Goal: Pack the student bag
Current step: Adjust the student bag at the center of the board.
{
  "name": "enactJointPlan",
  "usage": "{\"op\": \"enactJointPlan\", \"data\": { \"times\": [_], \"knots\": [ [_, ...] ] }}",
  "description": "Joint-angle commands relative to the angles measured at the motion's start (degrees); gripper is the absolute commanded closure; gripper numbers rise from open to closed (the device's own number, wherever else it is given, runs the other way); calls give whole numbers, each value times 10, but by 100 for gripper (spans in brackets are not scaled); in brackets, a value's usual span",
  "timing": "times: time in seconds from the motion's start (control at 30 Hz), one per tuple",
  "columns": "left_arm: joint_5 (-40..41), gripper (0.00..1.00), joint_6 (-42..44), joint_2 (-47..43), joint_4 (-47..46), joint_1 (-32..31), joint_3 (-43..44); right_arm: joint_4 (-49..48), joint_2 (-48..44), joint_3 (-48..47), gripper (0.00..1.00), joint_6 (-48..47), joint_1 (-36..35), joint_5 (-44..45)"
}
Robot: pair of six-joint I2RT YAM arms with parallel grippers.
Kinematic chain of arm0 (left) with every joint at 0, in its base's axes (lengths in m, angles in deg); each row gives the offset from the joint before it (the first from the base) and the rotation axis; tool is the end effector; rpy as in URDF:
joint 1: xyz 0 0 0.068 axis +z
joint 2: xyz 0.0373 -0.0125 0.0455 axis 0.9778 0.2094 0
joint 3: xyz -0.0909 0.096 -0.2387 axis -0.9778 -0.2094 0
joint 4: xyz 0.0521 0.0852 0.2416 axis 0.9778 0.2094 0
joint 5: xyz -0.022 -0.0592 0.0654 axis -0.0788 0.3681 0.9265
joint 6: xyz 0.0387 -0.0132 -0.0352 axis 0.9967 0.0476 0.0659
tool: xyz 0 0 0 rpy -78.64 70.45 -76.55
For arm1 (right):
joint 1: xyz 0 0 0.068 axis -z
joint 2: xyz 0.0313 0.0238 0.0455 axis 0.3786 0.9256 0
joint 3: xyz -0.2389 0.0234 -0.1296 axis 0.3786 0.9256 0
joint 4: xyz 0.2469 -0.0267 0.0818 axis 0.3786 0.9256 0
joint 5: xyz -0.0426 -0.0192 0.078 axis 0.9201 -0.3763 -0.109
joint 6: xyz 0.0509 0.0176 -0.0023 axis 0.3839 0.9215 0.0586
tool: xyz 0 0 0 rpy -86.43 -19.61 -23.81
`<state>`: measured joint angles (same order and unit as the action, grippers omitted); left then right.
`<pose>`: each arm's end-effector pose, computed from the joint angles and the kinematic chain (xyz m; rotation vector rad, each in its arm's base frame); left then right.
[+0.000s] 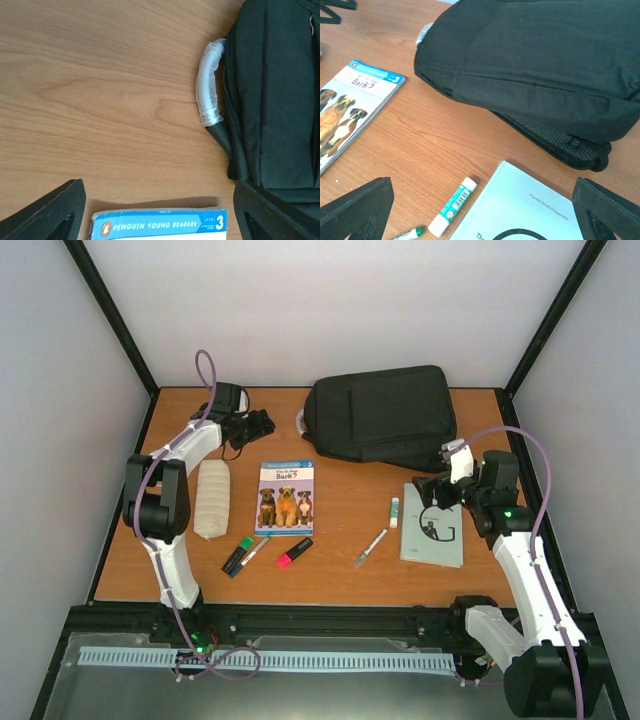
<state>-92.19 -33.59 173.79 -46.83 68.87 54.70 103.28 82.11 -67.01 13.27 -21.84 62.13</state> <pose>0.4161 -0.0739 0.2253 -0.3803 2.4740 -0.5631 0.1994 0.0133 0.2798 -0.4655 2.0807 0.3305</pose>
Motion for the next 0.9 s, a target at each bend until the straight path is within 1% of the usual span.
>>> {"op": "enactJointPlan", "data": {
  "times": [0.0,0.13,0.3,0.43,0.53,0.6,0.67,0.73,0.87],
  "knots": [
    [-67,14,-20,50,-25,8,59,-1,1,7,0,-41,7,-40],
    [-100,9,-31,98,-33,9,102,5,6,6,0,-57,8,-62],
    [-143,9,-48,161,-38,8,173,4,13,8,1,-63,9,-58],
    [-157,10,-54,203,-36,-2,224,-1,18,8,2,-56,9,-34],
    [-167,11,-55,236,-21,-16,267,-11,35,3,8,-44,10,5],
    [-170,11,-56,256,-13,-29,287,-11,63,-15,17,-25,10,35],
    [-176,13,-69,260,-15,-42,288,-2,91,-42,19,-2,10,60],
    [-177,14,-82,260,-20,-63,283,9,114,-62,20,4,10,67],
    [-132,15,-102,256,-10,-92,275,0,125,-64,20,1,10,87]
  ]
}}
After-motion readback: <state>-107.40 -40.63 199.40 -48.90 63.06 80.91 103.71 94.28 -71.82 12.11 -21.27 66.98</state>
